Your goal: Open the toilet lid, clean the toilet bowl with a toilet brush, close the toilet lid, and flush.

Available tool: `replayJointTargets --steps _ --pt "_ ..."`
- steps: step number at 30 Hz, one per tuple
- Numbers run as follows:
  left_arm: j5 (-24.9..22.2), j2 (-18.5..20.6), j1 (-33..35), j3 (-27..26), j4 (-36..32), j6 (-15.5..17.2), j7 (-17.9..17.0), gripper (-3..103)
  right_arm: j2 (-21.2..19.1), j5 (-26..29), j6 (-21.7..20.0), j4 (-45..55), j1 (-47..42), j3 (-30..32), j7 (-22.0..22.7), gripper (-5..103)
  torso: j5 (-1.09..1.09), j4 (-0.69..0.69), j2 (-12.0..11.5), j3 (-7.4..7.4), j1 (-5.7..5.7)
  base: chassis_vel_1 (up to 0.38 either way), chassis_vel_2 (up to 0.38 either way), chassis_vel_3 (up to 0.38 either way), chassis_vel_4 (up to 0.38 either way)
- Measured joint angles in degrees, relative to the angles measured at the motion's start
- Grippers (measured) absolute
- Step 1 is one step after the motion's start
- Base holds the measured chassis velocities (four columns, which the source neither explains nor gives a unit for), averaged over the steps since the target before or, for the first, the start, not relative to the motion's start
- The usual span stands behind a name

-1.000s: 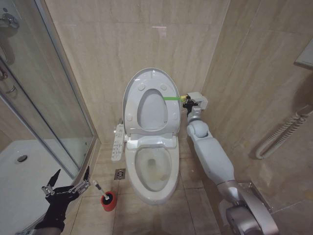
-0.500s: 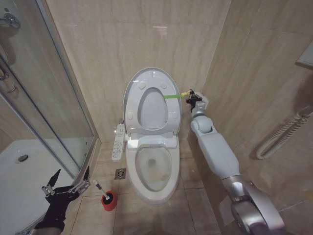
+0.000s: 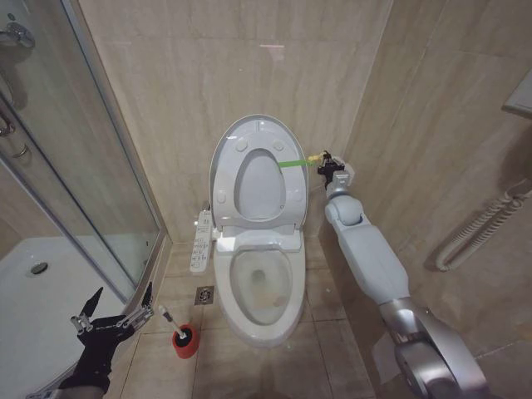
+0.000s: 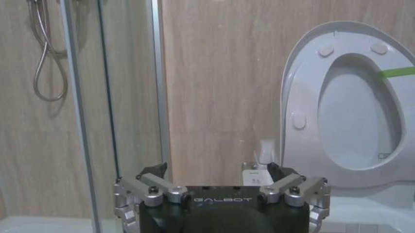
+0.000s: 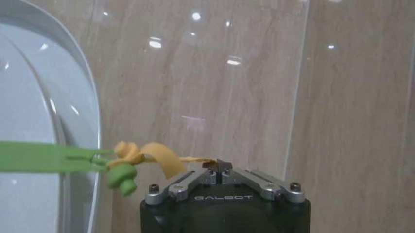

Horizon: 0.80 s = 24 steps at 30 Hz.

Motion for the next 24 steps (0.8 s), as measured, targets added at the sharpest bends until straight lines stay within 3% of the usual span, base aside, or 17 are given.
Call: replayJointTargets --steps 11,12,19,20,24 --pt "0.0 0.0 0.0 0.0 0.0 0.0 0.0 100 -2.02 1.07 -1.72 7.15 -7.38 0.71 1.0 -2 0.01 -0.02 0.0 0.0 0.0 0.0 0.0 0.0 0.0" --pt "0.0 0.0 0.0 0.0 0.0 0.0 0.0 100 -2.21 1.19 -1.89 8.05 -8.01 0.81 1.03 25 0.01 -0.01 0.0 0.0 0.0 0.0 0.0 0.0 0.0" --pt "0.0 0.0 0.0 0.0 0.0 0.0 0.0 100 -2.92 1.82 -2.77 11.27 -9.56 1.01 1.06 25 0.01 0.0 0.0 0.0 0.0 0.0 0.0 0.0 0.0" --pt "0.0 0.0 0.0 0.0 0.0 0.0 0.0 100 -3.05 1.96 -3.01 12.12 -9.85 1.01 1.06 51 0.01 0.0 0.0 0.0 0.0 0.0 0.0 0.0 0.0" --pt "0.0 0.0 0.0 0.0 0.0 0.0 0.0 100 -3.3 3.01 -3.9 14.26 -10.52 0.84 1.09 51 0.01 0.0 0.0 0.0 0.0 0.0 0.0 0.0 0.0"
